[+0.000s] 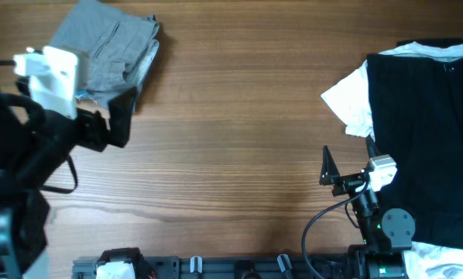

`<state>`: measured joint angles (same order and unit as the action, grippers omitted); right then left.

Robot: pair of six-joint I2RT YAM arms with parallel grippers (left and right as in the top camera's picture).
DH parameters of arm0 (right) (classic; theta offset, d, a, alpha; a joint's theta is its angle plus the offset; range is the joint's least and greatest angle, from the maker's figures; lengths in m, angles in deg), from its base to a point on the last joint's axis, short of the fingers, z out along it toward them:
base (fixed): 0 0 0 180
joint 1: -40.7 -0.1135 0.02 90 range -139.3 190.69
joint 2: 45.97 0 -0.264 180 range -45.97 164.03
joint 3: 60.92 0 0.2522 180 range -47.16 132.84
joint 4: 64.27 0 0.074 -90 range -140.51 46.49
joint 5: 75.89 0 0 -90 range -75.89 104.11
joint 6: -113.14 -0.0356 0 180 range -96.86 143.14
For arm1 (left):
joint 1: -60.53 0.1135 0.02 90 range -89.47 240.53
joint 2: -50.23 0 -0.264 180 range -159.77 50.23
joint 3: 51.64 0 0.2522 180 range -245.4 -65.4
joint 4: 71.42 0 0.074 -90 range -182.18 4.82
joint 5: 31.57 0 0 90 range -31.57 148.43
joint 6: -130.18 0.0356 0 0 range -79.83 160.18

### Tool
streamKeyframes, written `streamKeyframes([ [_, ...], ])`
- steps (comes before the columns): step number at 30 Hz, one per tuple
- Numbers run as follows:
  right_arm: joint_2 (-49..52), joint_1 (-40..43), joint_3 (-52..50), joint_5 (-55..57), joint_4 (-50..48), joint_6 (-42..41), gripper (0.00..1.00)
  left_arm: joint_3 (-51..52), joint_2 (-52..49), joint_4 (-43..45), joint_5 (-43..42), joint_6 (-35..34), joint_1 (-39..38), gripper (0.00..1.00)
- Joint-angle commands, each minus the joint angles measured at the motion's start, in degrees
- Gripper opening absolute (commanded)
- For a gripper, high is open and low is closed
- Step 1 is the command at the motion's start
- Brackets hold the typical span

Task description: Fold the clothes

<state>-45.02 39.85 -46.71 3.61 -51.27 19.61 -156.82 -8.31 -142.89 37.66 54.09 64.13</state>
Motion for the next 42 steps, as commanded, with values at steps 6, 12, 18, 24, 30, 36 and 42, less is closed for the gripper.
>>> streamKeyframes([
  [6, -0.68, 0.33, -0.15, -1.16, -0.26, 0.37, 1.0, 42.23, 28.2, 27.02, 0.28, -0.52, -6.38, 1.0],
  [12, -0.68, 0.33, -0.15, -1.16, -0.26, 0.37, 1.0, 72.78, 51.71, 47.71, 1.62, -6.51, -5.51, 1.0],
  [18, -0.68, 0.33, -0.15, -1.16, -0.26, 0.39, 1.0, 91.08, 58.38, 65.7, 1.6, -9.88, -3.74, 1.0],
  [24, -0.68, 0.33, -0.15, -1.16, -0.26, 0.39, 1.0, 91.08, 58.38, 54.93, 3.3, -9.88, -3.69, 1.0],
  [30, -0.68, 0.33, -0.15, -1.16, -0.26, 0.37, 1.0, 91.08, 58.38, 54.99, 3.32, -9.88, -3.69, 1.0],
  [36, -0.68, 0.33, -0.15, -1.16, -0.26, 0.42, 1.0, 91.08, 58.38, 54.99, 3.32, -9.88, -3.69, 1.0],
  [42, -0.68, 0.33, -0.15, -1.16, -0.26, 0.39, 1.0, 91.08, 58.38, 54.99, 3.3, -9.88, -3.69, 1.0],
])
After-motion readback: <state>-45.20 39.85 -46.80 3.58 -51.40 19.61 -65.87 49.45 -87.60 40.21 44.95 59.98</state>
